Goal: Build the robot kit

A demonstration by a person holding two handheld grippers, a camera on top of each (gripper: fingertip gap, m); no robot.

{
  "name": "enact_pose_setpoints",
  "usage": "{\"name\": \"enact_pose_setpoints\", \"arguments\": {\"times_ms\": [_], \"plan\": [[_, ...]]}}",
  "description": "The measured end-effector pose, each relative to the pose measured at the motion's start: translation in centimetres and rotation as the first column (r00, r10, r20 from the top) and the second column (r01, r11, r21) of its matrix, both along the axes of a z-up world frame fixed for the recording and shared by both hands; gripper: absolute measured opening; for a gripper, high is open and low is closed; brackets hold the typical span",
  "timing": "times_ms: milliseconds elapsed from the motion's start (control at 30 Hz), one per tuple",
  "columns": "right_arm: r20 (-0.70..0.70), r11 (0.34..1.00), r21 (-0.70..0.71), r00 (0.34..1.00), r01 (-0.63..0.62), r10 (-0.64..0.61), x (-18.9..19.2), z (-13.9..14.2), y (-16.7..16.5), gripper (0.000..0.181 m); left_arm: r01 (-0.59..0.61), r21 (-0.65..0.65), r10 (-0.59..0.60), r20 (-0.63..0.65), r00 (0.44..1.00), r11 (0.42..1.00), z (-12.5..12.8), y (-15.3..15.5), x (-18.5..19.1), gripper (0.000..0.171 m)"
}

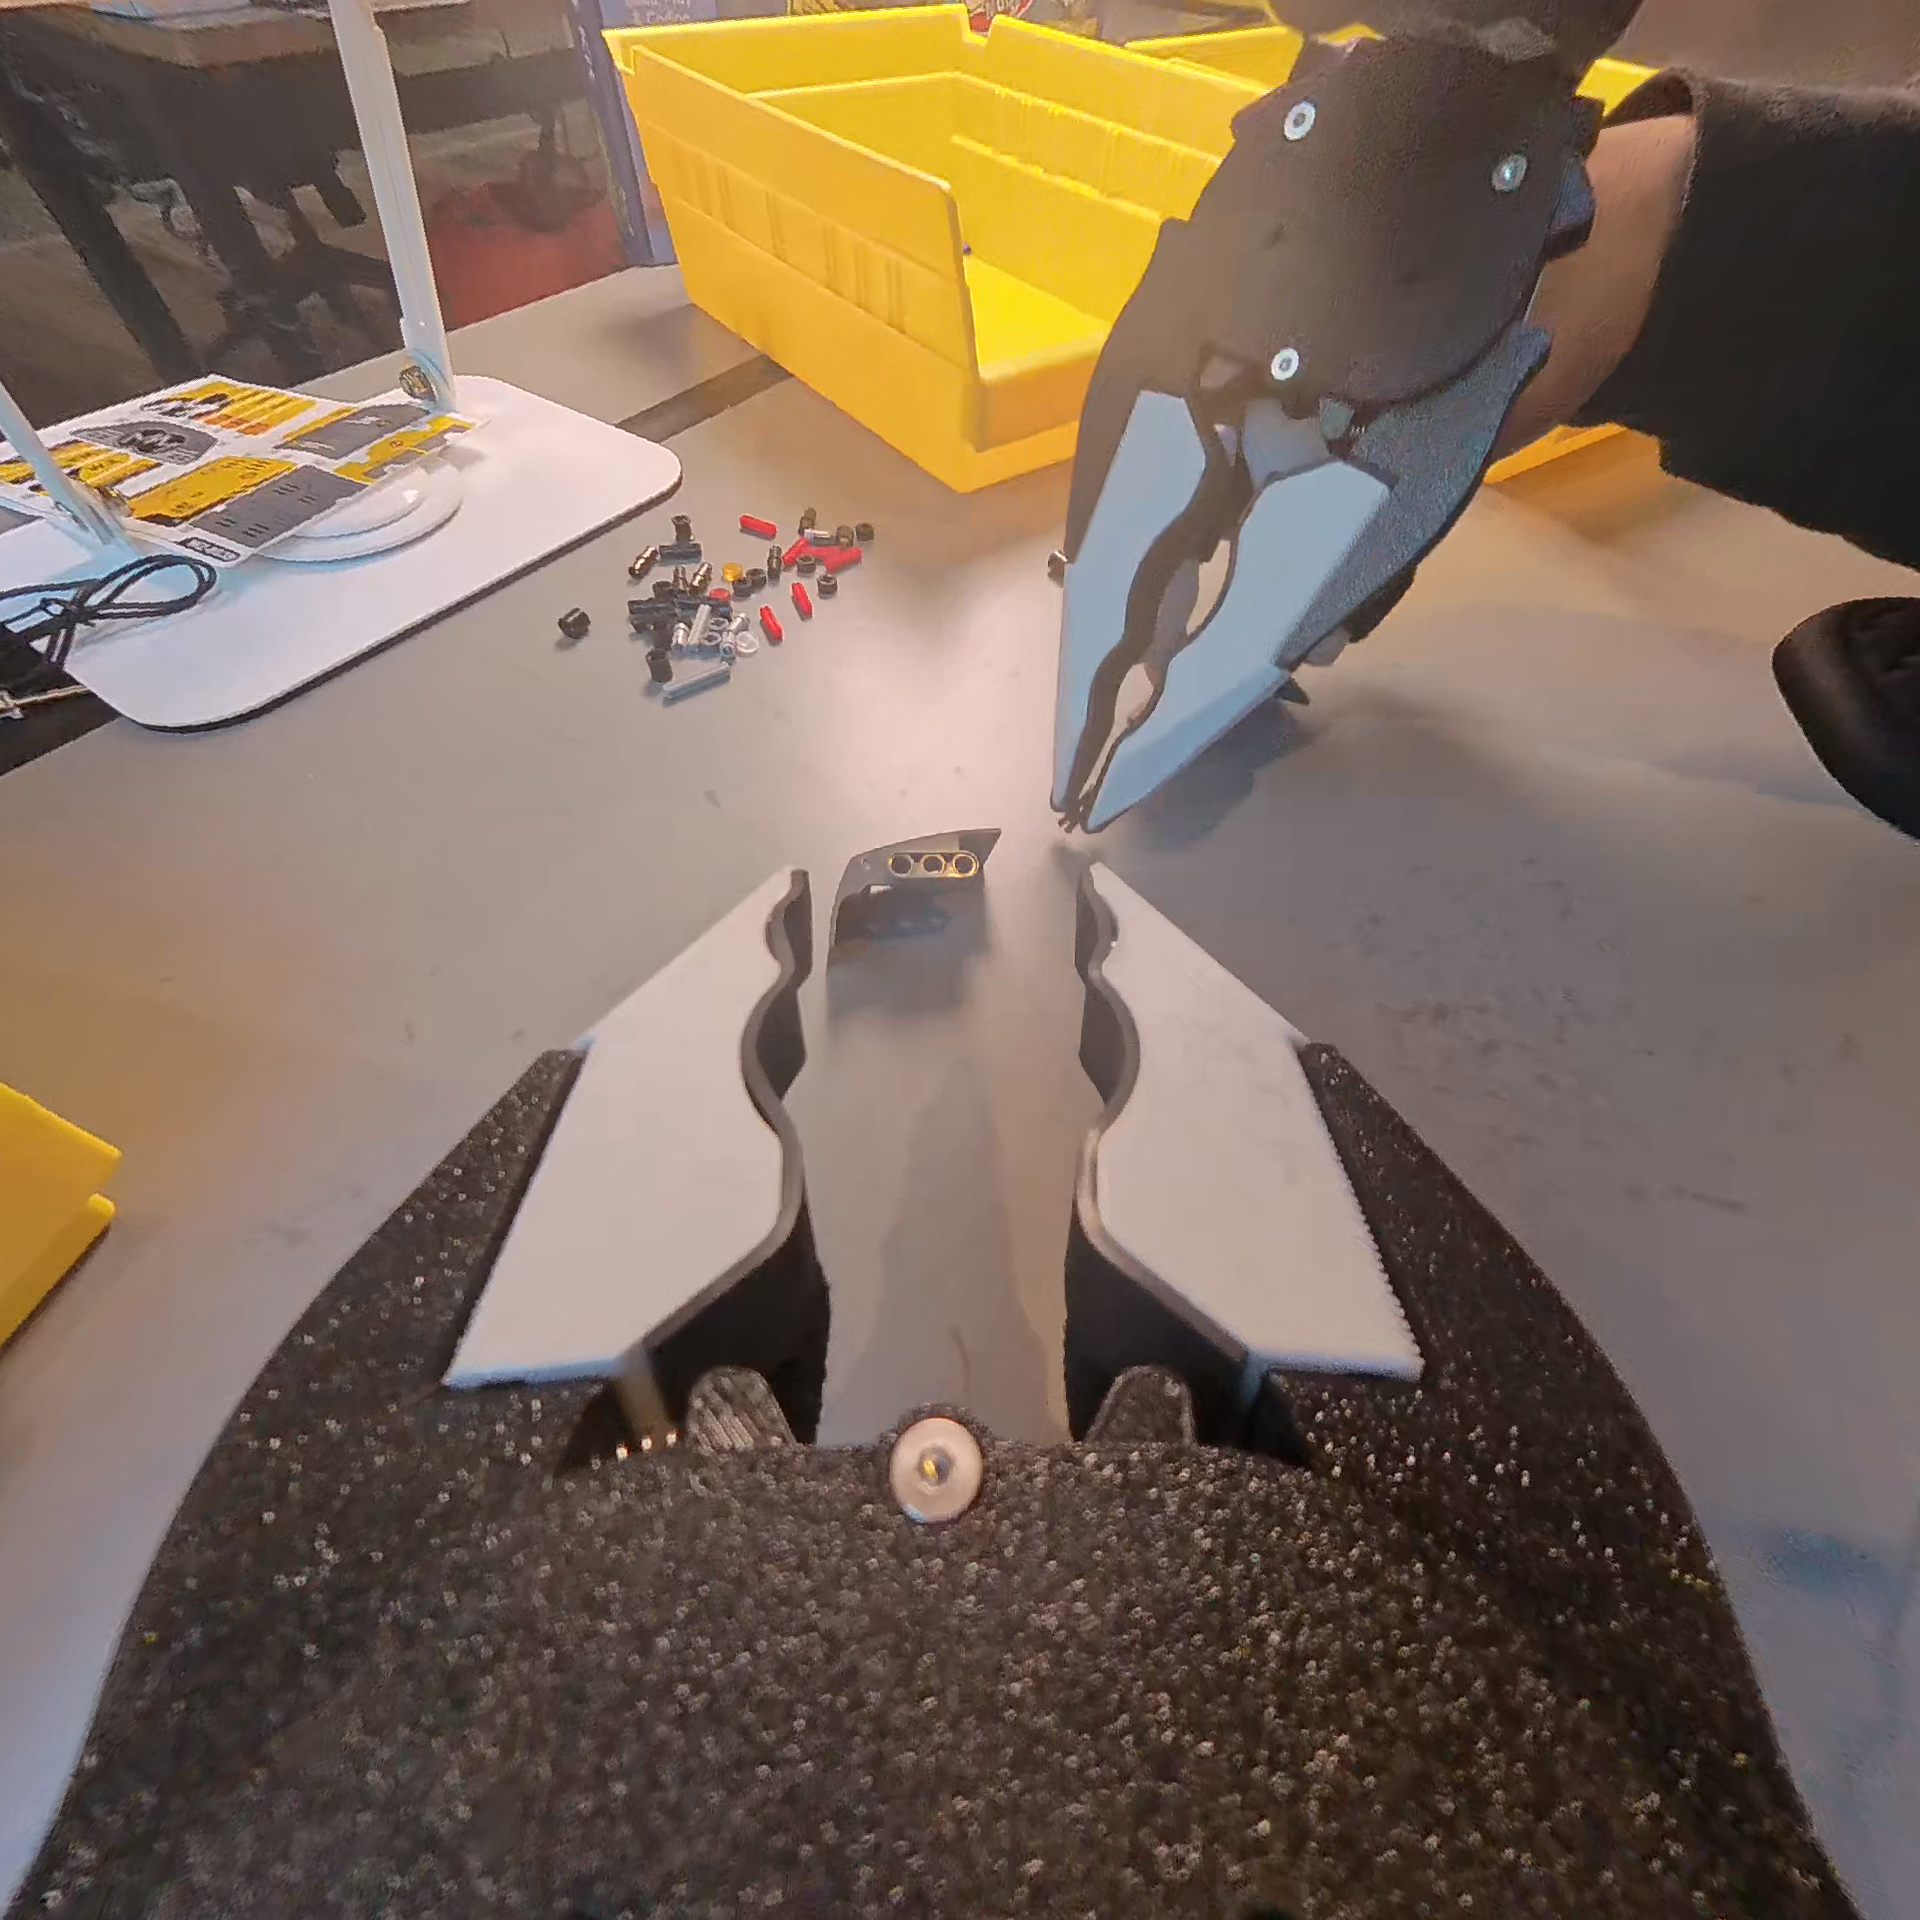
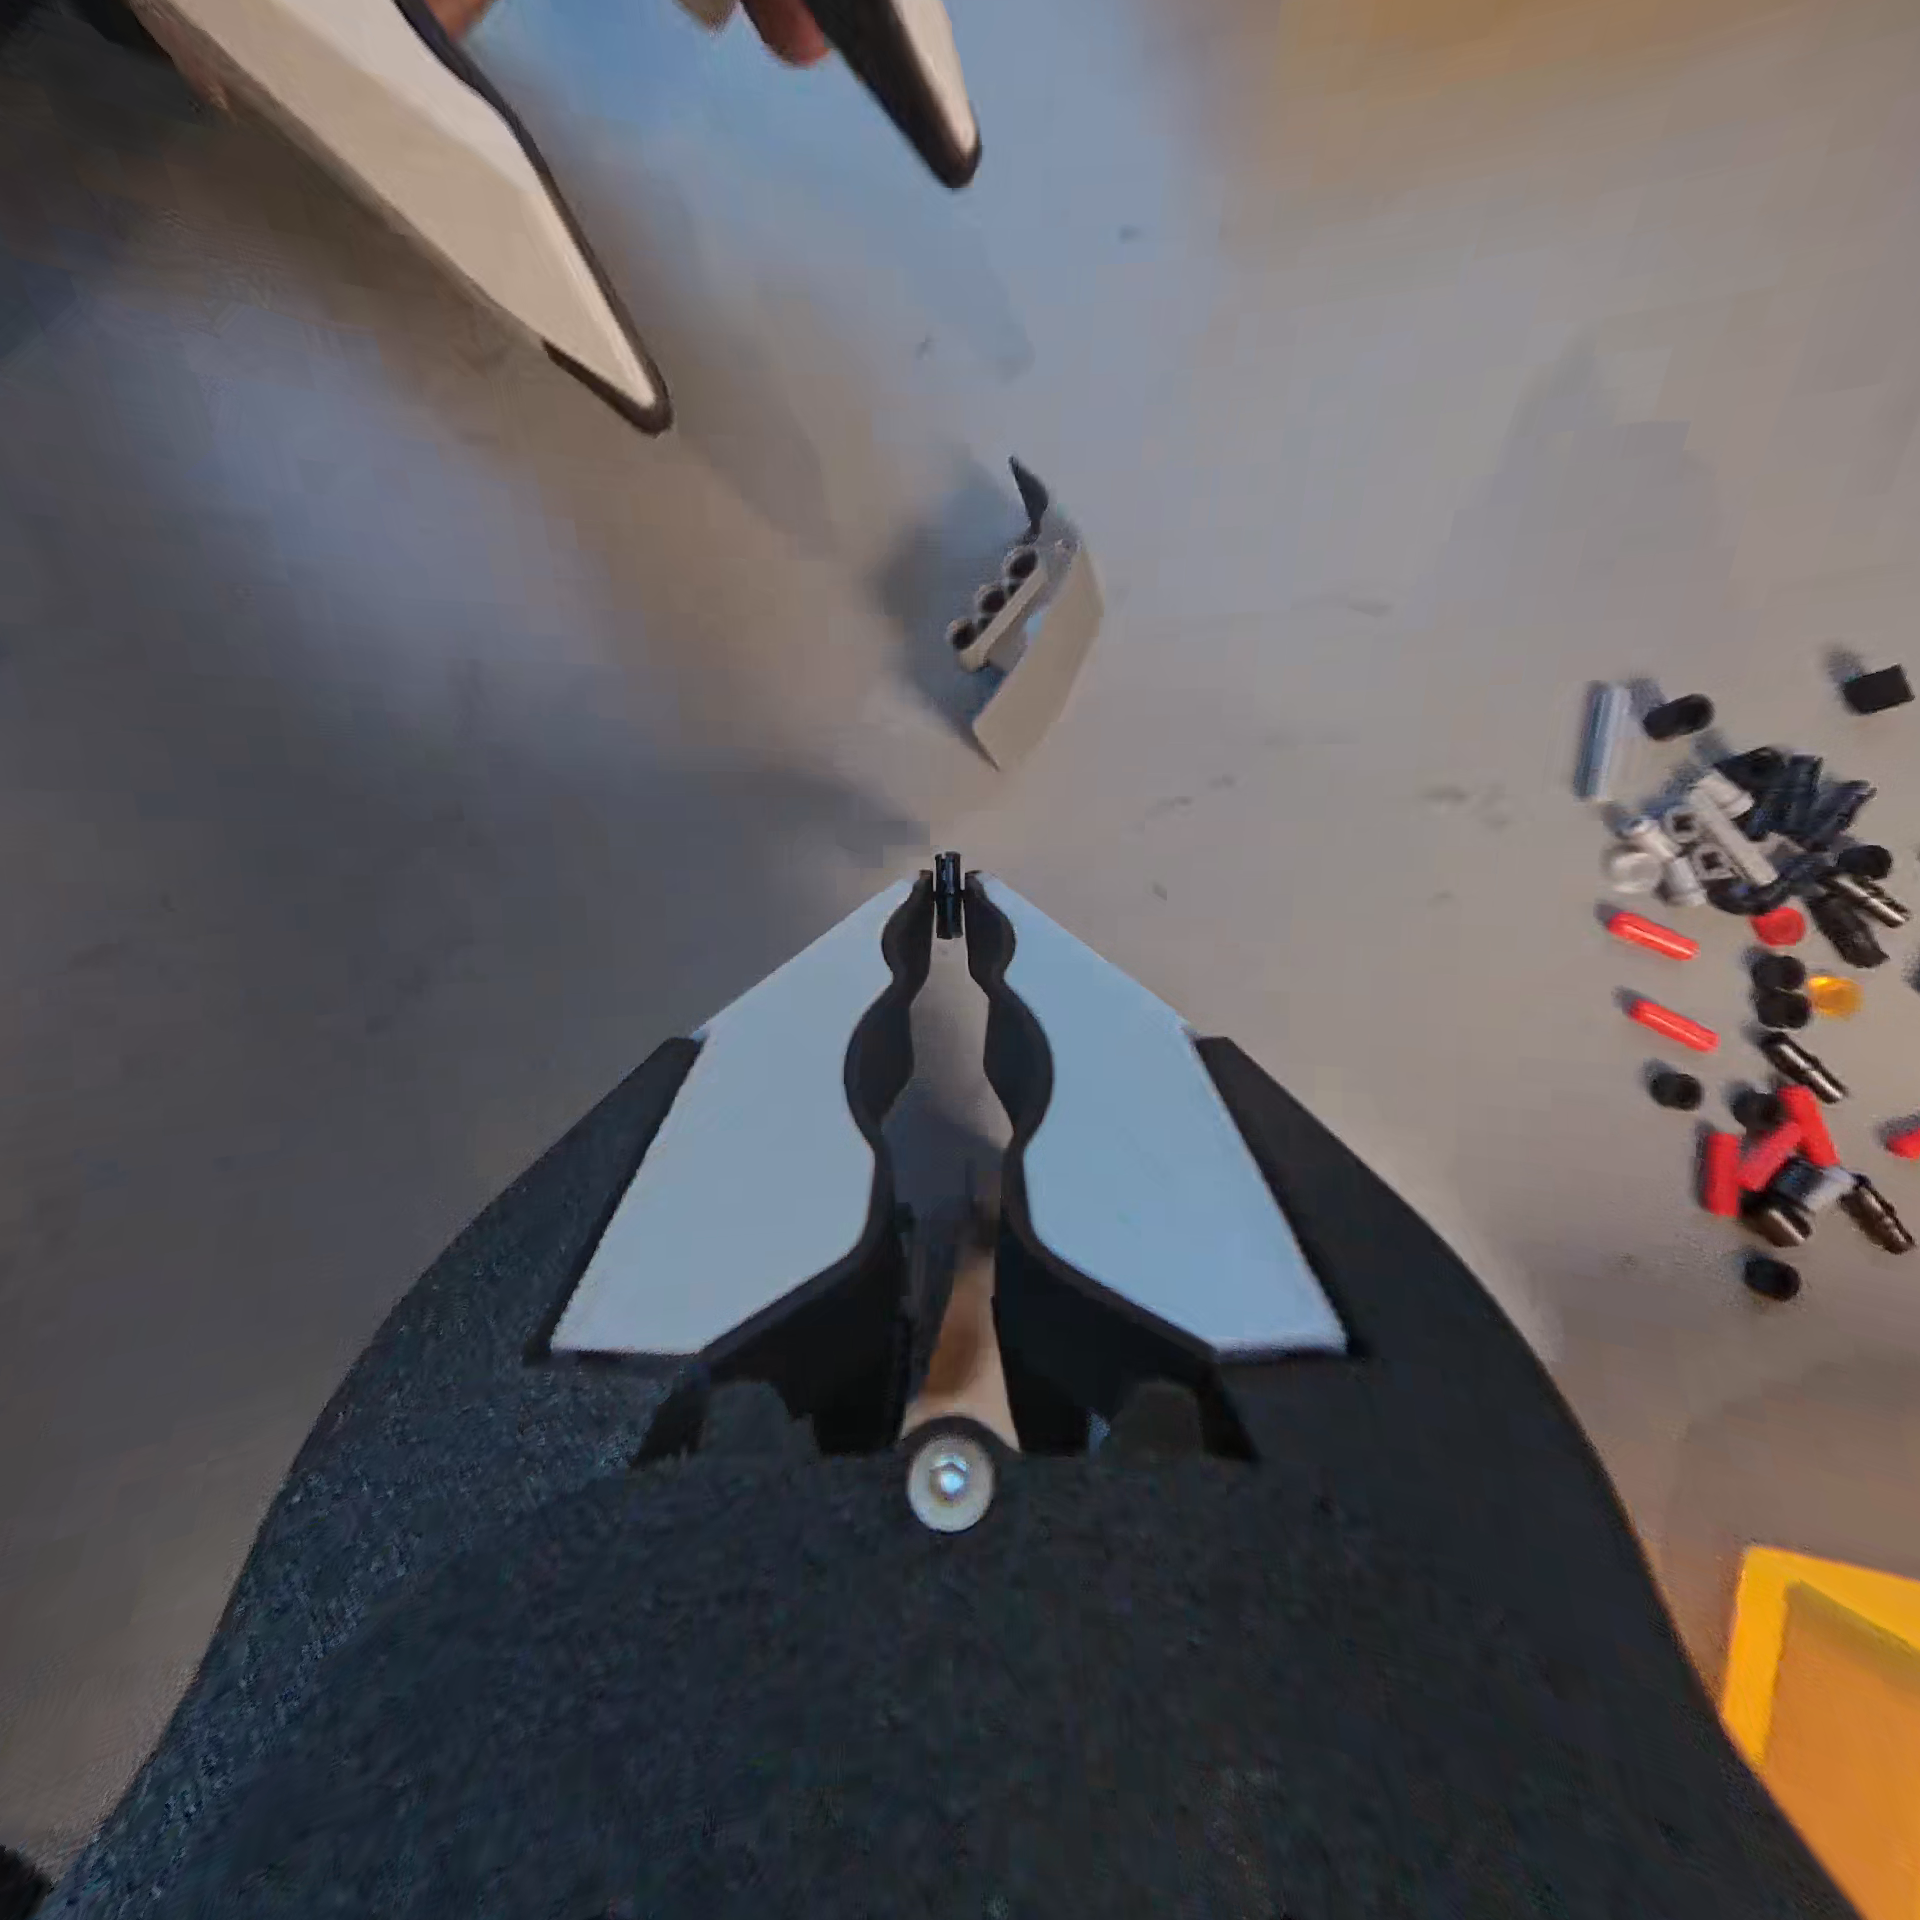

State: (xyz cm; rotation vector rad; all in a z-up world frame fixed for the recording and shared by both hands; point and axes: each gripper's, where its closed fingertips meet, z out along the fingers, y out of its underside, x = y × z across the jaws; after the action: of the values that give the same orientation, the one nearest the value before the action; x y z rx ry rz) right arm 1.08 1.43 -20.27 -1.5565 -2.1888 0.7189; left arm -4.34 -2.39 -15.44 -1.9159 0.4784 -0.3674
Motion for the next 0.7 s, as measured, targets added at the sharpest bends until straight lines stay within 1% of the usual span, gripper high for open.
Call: {"name": "enact_pose_setpoints", "arguments": {"times_ms": [67, 100, 133, 200, 233, 333, 400, 433, 500, 533, 633, 700], "plan": [[0.031, 0.998, 0.067, 0.999, -0.02, 0.018, 0.3, -1.0, 0.0, 0.005, 0.0, -0.004, 0.0, -0.007, 1.0, 1.0, -0.2, 0.0, 0.0, 0.05], [0.031, 0.997, 0.078, 0.999, -0.028, 0.026, 0.3, -1.1, 0.1, 0.005, 0.0, -0.006, 0.0, -0.011, 1.0, 1.0, -0.3, 0.0, 0.0, 0.05], [0.027, 0.997, 0.071, 0.999, -0.028, 0.026, 0.3, -1.0, 0.1, 0.008, -0.001, -0.005, 0.001, -0.013, 1.0, 1.0, -0.3, 0.0, 0.0, 0.05], [0.019, 0.998, 0.065, 1.0, -0.007, 0.006, 0.1, -0.5, 0.9, 0.019, -0.002, -0.003, 0.002, -0.017, 1.0, 1.0, -0.3, 0.0, 0.0, 0.05], [-0.008, 0.998, 0.061, 1.0, 0.013, -0.012, -0.3, 0.2, 1.5, 0.019, -0.002, -0.004, 0.002, -0.019, 1.0, 1.0, -0.3, 0.0, 0.0, 0.05], [-0.074, 0.991, 0.072, 0.991, 0.116, -0.11, -1.7, 3.1, 5.0, 0.019, 0.002, -0.008, -0.002, -0.018, 1.0, 1.0, -0.3, 0.0, 0.0, 0.05], [-0.073, 0.976, 0.149, 0.986, 0.158, -0.148, -2.7, 4.6, 8.0, 0.019, 0.005, -0.008, -0.005, -0.016, 1.0, 1.0, -0.3, 0.0, 0.1, 0.05], [-0.046, 0.965, 0.217, 0.989, 0.15, -0.144, -3.1, 4.9, 9.5, 0.019, 0.006, -0.01, -0.007, -0.016, 1.0, 1.0, -0.3, 0.0, 0.1, 0.05], [0.056, 0.933, 0.354, 0.994, 0.065, -0.09, -3.8, 4.8, 12.6, 0.019, 0.008, -0.013, -0.009, -0.014, 1.0, 1.0, -0.4, 0.0, 0.2, 0.05], [0.118, 0.924, 0.382, 0.992, 0.006, -0.055, -4.1, 4.3, 13.7, 0.019, 0.007, -0.013, -0.007, -0.015, 1.0, 1.0, -0.4, -0.1, 0.2, 0.05], [0.282, 0.919, 0.376, 0.959, -0.117, 0.007, -4.4, 2.0, 16.6, 0.015, -0.002, -0.007, 0.001, -0.024, 1.0, 1.0, -0.2, -0.1, -0.1, 0.05], [0.355, 0.919, 0.35, 0.934, -0.182, 0.05, -4.3, 0.7, 17.4, 0.013, -0.011, -0.002, 0.011, -0.028, 1.0, 1.0, -0.1, 0.0, -0.3, 0.05]]}}
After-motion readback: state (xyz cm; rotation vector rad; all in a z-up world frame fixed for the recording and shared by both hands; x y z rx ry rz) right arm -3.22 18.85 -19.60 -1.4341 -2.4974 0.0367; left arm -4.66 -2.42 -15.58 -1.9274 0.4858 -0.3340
